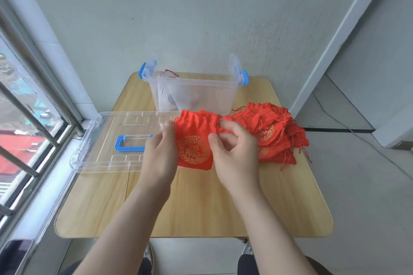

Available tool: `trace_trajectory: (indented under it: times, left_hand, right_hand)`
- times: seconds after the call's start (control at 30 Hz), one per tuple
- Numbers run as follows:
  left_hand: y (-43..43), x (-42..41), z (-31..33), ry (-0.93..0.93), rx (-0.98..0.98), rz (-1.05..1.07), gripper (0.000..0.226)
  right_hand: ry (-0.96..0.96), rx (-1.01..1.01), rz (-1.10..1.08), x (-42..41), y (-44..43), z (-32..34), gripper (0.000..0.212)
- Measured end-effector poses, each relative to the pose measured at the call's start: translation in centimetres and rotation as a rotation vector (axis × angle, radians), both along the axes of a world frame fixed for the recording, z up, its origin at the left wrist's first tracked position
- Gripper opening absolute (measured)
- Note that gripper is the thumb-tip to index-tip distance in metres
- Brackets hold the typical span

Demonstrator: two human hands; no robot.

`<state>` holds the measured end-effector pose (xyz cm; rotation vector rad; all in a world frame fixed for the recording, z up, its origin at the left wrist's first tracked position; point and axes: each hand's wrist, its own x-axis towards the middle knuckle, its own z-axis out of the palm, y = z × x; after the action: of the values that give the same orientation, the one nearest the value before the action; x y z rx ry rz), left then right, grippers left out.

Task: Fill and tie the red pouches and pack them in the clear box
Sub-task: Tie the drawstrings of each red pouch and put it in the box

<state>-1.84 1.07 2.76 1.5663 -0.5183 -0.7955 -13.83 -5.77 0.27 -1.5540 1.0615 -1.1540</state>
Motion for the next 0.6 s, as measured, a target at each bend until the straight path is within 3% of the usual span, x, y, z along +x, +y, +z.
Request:
trace_trajectory:
  times: [0.1,0.27,0.47,0.6]
  left_hand:
    - [-1.0,0.3,-0.8,0.027,-0.045,0.005,0.061]
    - [-2.1,1.4,-1.1,-0.042,-0.079,0.008,0.051]
    - [-4.0,2.7,-0.9,-0.048,-0.102,0.173,0.046]
    - [-4.9,2.9,0.5,0.027,-0.237,0.291,0.032]
  right_hand:
    - [0.035,-0.057,-0.012,0.4,-0.1,0.3,0.028]
    - [0.030,-0.018,0.024,0.3,-1.9,0.9,0.036]
    - [-0.310,0.287,-0.029,1.3,-3.3,1.9,0.016]
    - [-0.464,0.370,-0.134,2.7,-3.9,1.9,0.016]
